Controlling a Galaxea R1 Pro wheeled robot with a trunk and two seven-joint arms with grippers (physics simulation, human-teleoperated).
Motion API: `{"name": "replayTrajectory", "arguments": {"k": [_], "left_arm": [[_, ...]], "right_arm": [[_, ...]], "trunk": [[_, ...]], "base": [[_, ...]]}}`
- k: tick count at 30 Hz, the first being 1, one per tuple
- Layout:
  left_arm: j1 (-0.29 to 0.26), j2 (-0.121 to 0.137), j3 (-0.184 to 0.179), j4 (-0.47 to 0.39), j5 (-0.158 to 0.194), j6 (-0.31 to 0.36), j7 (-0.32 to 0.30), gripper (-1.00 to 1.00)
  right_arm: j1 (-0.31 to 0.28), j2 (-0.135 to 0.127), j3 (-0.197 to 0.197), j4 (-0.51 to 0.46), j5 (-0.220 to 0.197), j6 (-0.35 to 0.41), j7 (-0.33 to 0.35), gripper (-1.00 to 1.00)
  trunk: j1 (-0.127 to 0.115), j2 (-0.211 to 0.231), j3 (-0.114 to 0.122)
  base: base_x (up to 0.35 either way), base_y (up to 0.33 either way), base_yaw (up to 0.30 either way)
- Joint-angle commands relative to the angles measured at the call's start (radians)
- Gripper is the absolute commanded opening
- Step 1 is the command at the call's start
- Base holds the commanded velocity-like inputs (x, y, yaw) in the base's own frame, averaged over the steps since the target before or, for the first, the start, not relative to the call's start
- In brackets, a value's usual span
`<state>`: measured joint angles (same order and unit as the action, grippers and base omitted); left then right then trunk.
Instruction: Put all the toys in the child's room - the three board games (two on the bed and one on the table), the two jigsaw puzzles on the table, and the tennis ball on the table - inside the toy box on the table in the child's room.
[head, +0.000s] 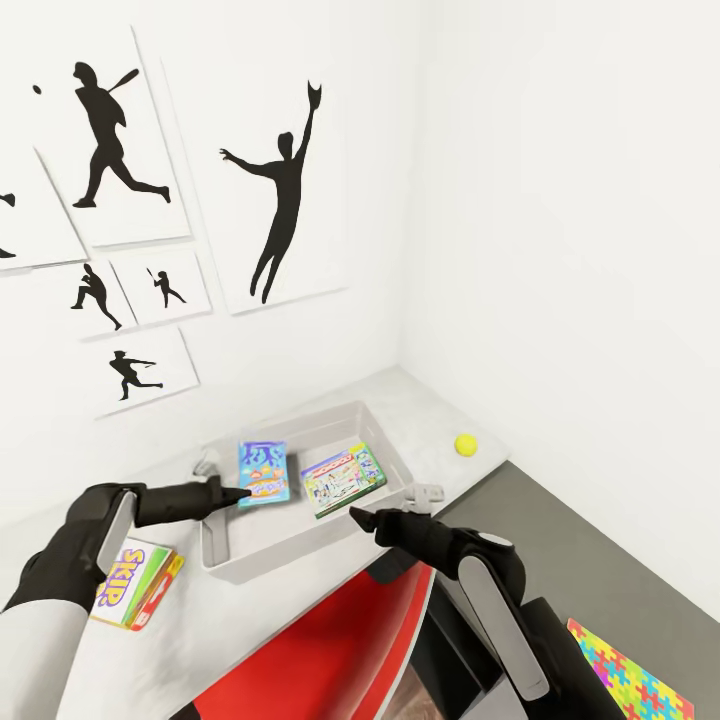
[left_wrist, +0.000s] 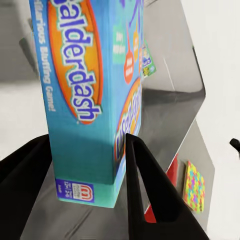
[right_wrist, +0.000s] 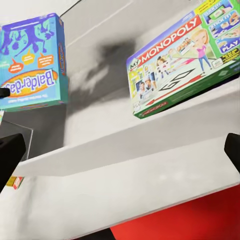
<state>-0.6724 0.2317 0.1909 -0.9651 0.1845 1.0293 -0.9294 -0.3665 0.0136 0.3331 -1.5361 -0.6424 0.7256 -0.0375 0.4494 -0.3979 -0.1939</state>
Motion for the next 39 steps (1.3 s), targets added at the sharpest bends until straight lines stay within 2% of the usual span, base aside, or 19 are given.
{"name": "replayTrajectory", "arguments": {"k": [1, 10, 21, 39], "left_arm": [[-0.001, -0.001, 0.001, 0.001, 0.004, 0.006, 0.004, -1.0], [-0.001, -0.022, 0.001, 0.036, 0.004, 0.002, 0.038, -1.0], [-0.002, -0.037, 0.001, 0.071, 0.004, 0.0, 0.11, -1.0], [-0.003, -0.046, 0.001, 0.077, 0.004, 0.001, 0.119, -1.0]], "right_arm": [[-0.001, 0.0, 0.0, -0.001, -0.005, 0.004, -0.004, 1.0], [0.0, 0.0, 0.0, -0.001, -0.005, 0.003, -0.004, 1.0], [0.0, 0.0, 0.0, -0.001, -0.005, 0.003, -0.004, 1.0], [0.0, 0.0, 0.0, -0.001, -0.005, 0.003, -0.004, 1.0]], "trunk": [[0.001, -0.002, -0.002], [0.001, -0.002, -0.002], [0.001, -0.002, -0.002], [0.001, -0.002, -0.002]], "base": [[0.0, 0.0, 0.0], [0.0, 0.0, 0.0], [0.0, 0.0, 0.0], [0.0, 0.0, 0.0]]}}
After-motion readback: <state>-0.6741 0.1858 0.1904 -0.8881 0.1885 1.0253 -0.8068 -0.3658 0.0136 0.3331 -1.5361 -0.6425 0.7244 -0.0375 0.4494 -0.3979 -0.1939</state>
